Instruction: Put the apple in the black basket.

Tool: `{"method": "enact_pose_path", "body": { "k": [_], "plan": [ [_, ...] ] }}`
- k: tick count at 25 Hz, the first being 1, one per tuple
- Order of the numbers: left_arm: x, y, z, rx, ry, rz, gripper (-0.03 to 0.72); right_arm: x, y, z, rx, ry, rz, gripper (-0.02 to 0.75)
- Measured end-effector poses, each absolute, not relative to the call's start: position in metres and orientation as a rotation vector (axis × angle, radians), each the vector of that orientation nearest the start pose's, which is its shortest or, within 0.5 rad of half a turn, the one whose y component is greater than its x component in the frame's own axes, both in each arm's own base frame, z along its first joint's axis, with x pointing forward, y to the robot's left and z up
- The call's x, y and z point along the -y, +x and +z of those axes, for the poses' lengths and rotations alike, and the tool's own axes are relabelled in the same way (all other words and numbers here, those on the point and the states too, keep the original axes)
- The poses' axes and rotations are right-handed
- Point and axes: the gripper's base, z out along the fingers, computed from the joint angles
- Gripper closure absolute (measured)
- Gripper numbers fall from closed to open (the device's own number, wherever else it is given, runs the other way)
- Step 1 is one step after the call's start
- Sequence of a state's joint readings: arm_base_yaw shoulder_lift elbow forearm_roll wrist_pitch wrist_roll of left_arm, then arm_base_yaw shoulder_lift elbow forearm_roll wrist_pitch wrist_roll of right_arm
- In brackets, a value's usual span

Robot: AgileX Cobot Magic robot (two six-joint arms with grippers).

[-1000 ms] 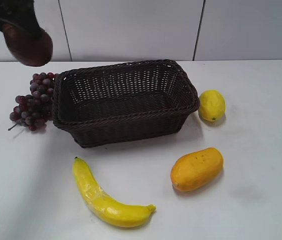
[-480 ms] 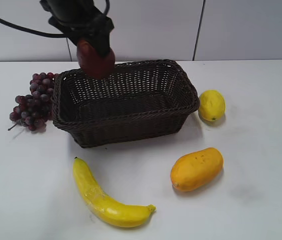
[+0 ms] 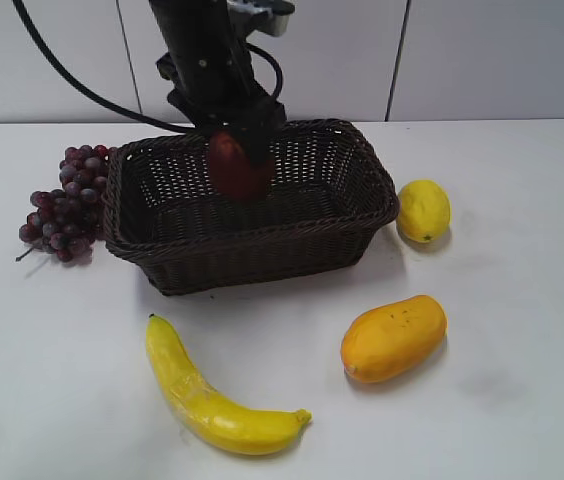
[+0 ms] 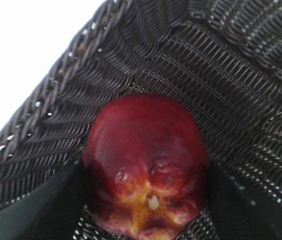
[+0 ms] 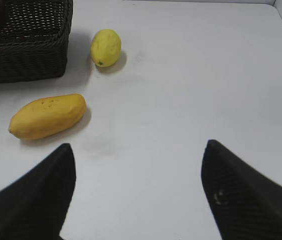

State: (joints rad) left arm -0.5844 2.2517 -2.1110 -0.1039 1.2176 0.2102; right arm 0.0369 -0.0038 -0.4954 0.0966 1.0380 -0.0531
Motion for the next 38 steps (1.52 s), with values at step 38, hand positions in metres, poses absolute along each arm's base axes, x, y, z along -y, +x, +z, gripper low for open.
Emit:
{"method": "enact_pose_path", "body": {
  "k": [38],
  "plan": [
    [0.272, 0.402, 0.243, -2.659, 1.015, -0.171, 0.031, -0.007, -0.005, 0.278, -2.019, -0.094, 0.105, 0.148]
  ]
}}
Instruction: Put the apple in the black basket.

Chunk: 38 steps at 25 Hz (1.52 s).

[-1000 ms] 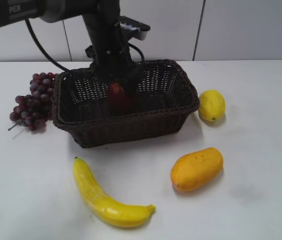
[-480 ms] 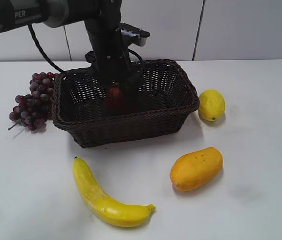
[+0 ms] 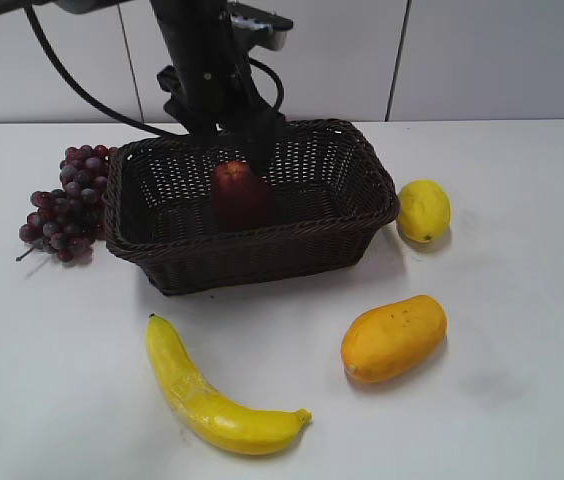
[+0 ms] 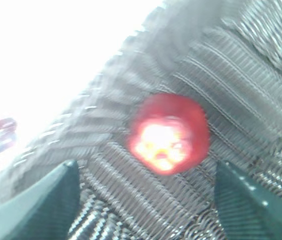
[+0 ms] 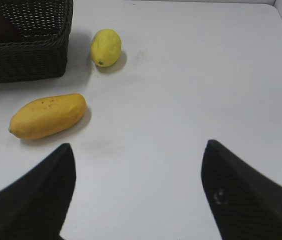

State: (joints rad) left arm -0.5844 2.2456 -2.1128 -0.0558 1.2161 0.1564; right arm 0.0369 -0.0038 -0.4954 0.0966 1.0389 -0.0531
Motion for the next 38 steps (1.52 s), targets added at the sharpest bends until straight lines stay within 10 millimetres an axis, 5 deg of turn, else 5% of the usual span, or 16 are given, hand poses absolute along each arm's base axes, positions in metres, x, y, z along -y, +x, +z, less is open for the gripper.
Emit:
{"method": "enact_pose_path", "body": {
  "k": [5, 12, 21, 30, 33, 38],
  "plan": [
    [0.258, 0.403, 0.268, -2.63, 0.942, -0.155, 0.064, -0.007, -0.005, 0.278, -2.019, -0.094, 0.105, 0.148],
    [0.228, 0.418, 0.273, -2.677, 0.786, -0.21, 0.092, -0.007, -0.005, 0.278, -2.019, -0.094, 0.105, 0.148],
    [0.138, 0.409, 0.292, -2.776, 0.531, -0.206, 0.097, -0.007, -0.005, 0.278, -2.019, -0.094, 0.105, 0.148],
    [0.02, 0.359, 0.294, -2.911, 0.172, -0.124, 0.098, -0.007, -0.005, 0.278, -2.019, -0.094, 0.105, 0.148],
    [0.004, 0.333, 0.296, -2.93, 0.11, -0.112, 0.098, -0.007, -0.005, 0.278, -2.019, -0.094, 0.105, 0.148],
    [0.003, 0.28, 0.294, -2.963, 0.092, -0.133, 0.098, -0.007, -0.005, 0.278, -2.019, -0.094, 0.105, 0.148]
  ]
}}
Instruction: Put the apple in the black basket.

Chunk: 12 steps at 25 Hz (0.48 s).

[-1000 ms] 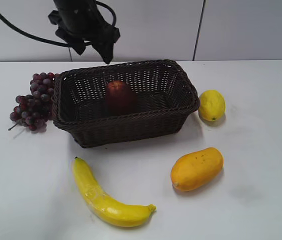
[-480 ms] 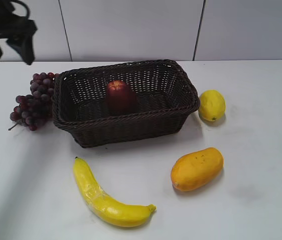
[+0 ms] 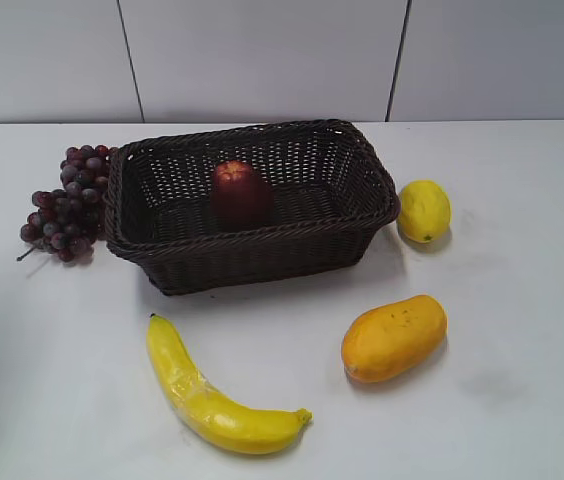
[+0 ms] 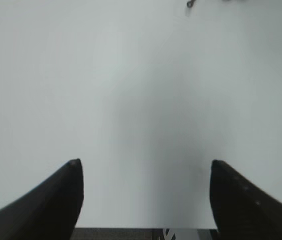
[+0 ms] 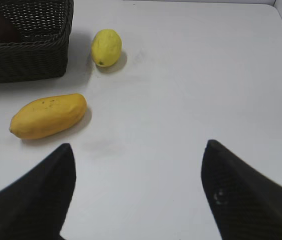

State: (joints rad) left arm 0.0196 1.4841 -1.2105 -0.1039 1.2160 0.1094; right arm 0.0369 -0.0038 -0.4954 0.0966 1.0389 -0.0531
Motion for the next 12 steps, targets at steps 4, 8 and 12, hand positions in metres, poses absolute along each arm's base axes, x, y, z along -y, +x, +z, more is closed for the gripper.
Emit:
{"method": "enact_pose_path", "body": {
  "k": [4, 8, 12],
  "plan": [
    [0.005, 0.235, 0.29, -2.958, 0.088, -0.139, 0.099, -0.007, -0.005, 0.278, -2.019, -0.094, 0.105, 0.148],
    [0.005, 0.194, 0.284, -2.911, 0.084, -0.132, 0.099, -0.007, -0.005, 0.278, -2.019, -0.094, 0.105, 0.148],
    [0.006, 0.161, 0.279, -2.838, 0.08, -0.125, 0.099, -0.007, -0.005, 0.278, -2.019, -0.094, 0.105, 0.148]
  ]
}}
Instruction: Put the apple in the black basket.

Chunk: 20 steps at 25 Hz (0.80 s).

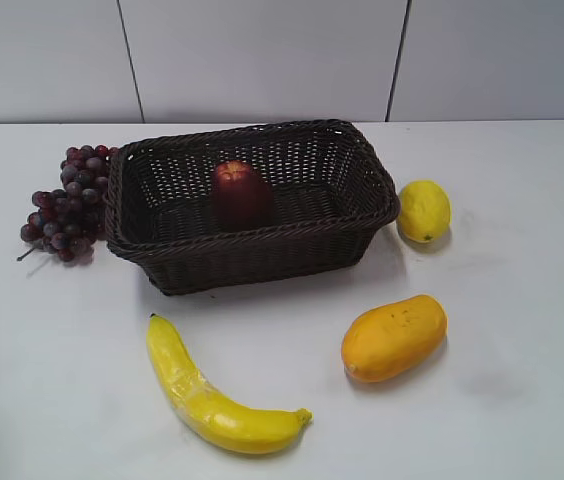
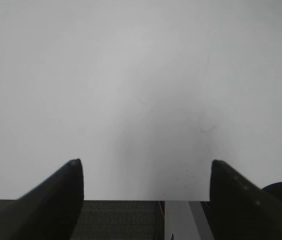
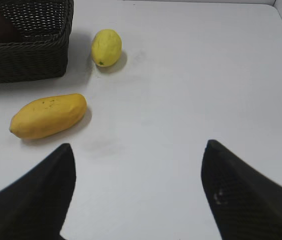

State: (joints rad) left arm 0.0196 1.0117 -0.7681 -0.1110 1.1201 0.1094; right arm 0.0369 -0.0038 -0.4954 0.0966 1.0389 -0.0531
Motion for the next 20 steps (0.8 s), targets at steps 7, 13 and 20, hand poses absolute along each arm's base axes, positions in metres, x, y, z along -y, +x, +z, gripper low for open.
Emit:
{"method": "enact_pose_path", "body": {
  "k": [7, 13, 20],
  "plan": [
    [0.007, 0.118, 0.268, -2.717, 0.078, -0.119, 0.099, -0.007, -0.005, 0.278, -2.019, -0.094, 0.105, 0.148],
    [0.01, 0.091, 0.255, -2.657, 0.068, -0.151, 0.099, -0.007, -0.005, 0.278, -2.019, -0.094, 0.105, 0.148],
    [0.012, 0.066, 0.26, -2.542, 0.075, -0.166, 0.099, -0.007, -0.005, 0.278, -2.019, -0.094, 0.105, 0.148]
  ]
}}
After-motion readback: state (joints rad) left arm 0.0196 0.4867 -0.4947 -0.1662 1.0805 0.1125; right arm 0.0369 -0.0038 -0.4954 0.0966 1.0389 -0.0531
